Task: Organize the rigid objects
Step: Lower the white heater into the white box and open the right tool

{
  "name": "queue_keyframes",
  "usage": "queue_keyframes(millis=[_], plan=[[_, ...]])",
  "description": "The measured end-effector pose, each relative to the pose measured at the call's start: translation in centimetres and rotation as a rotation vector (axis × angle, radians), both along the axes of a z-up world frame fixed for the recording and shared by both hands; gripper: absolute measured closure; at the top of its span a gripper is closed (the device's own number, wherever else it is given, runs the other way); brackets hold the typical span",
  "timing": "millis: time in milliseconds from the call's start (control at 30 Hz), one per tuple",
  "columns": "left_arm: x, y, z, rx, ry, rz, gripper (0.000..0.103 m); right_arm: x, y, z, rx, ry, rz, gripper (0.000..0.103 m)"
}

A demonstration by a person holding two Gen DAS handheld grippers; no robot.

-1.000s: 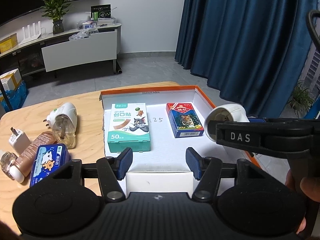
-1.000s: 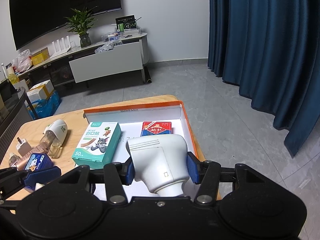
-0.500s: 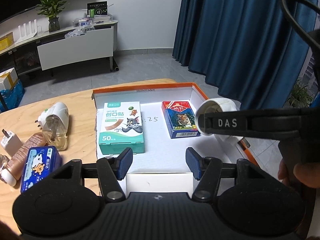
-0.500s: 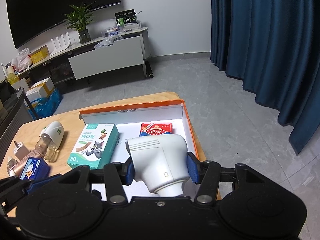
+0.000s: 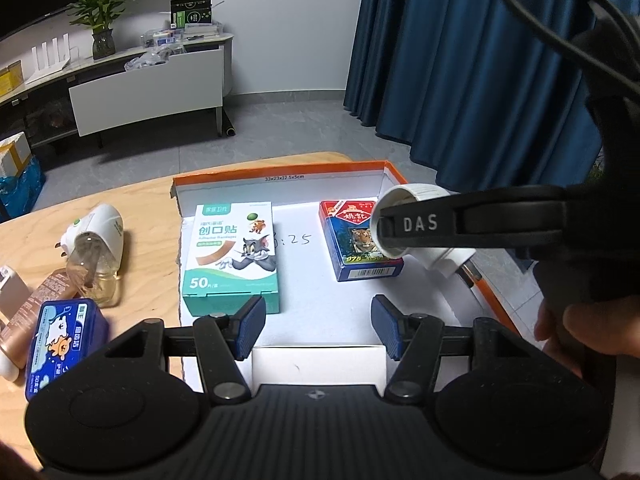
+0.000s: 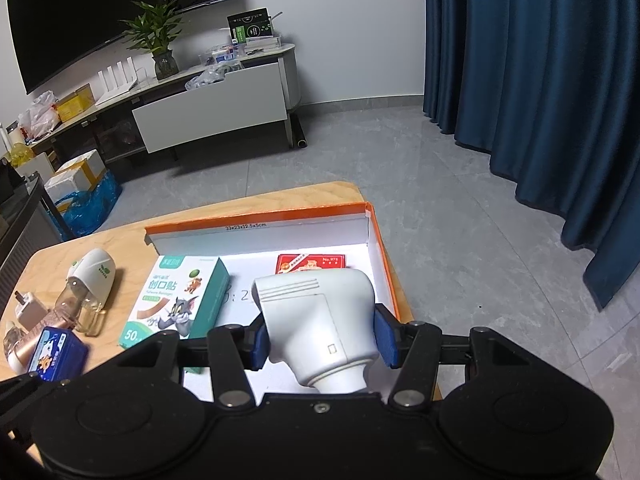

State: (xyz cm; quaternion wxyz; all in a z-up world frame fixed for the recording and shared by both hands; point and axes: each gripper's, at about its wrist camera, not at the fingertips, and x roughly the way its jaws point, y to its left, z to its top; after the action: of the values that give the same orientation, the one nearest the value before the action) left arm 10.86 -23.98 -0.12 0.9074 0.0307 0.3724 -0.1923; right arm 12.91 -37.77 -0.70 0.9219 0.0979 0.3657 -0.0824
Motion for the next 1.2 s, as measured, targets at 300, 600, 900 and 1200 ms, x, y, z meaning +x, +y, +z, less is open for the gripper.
queue_keyframes(millis=[300, 600, 900, 1200], plan=[[0.7, -0.9, -0.1, 0.003, 0.003, -0.004, 0.043, 1.3, -0.4, -0.3, 0.001, 0.016, -0.001, 0.040], [1.4, -1.3, -0.3, -0.018, 0.016, -0.023, 0.043, 2.0, -0.9, -0.4, 0.003, 0.025, -0.005, 0.035], [0.8, -1.1, -0.3, -0.058, 0.048, -0.057, 0.036, -0.1, -1.4, 1.2, 0.010, -0.014, -0.016, 0.032], [-0.9, -0.1, 1.4, -0.063, 0.017, -0.046, 0.016, -3.2, -0.7, 3.6, 0.006, -0.094, -0.032, 0.027]])
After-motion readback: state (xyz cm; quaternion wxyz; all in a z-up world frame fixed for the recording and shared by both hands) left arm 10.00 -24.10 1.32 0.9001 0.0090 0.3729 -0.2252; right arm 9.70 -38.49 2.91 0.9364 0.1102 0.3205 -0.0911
